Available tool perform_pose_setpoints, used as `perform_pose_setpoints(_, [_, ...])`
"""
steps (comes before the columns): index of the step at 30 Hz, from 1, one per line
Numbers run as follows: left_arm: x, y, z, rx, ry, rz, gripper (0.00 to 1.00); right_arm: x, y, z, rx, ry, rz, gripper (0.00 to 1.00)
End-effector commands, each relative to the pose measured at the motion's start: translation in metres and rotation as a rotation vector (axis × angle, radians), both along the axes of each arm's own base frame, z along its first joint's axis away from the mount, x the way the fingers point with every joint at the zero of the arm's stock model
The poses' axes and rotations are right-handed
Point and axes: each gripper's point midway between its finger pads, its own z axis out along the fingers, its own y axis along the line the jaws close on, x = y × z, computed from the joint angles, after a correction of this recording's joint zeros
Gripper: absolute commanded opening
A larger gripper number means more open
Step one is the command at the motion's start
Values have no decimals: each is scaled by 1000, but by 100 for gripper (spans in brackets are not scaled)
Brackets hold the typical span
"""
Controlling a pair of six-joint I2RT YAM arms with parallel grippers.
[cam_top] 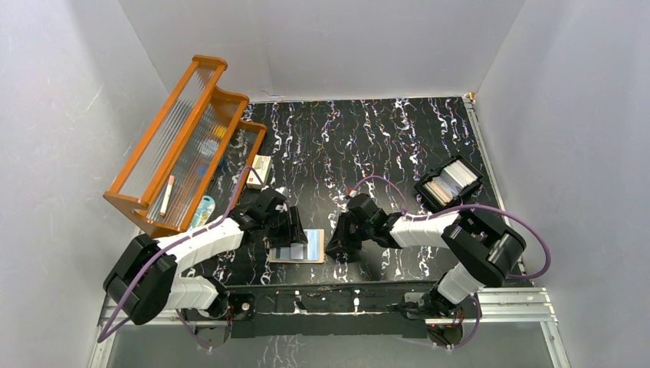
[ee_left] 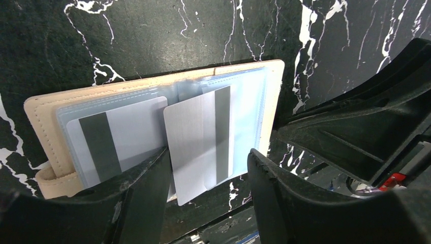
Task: Put the credit cards into the card holder
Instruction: Insert the credit card into the card holder.
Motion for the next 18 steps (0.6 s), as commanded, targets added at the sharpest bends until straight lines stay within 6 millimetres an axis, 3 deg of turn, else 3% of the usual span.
perform_pose_setpoints(1, [0, 3, 2, 43, -2, -23, 55, 0, -5, -4, -26, -10, -13, 19])
perform_pose_setpoints(18, [-2, -37, 8, -64, -7, -76, 46, 0, -6, -13, -30, -8, -21, 18])
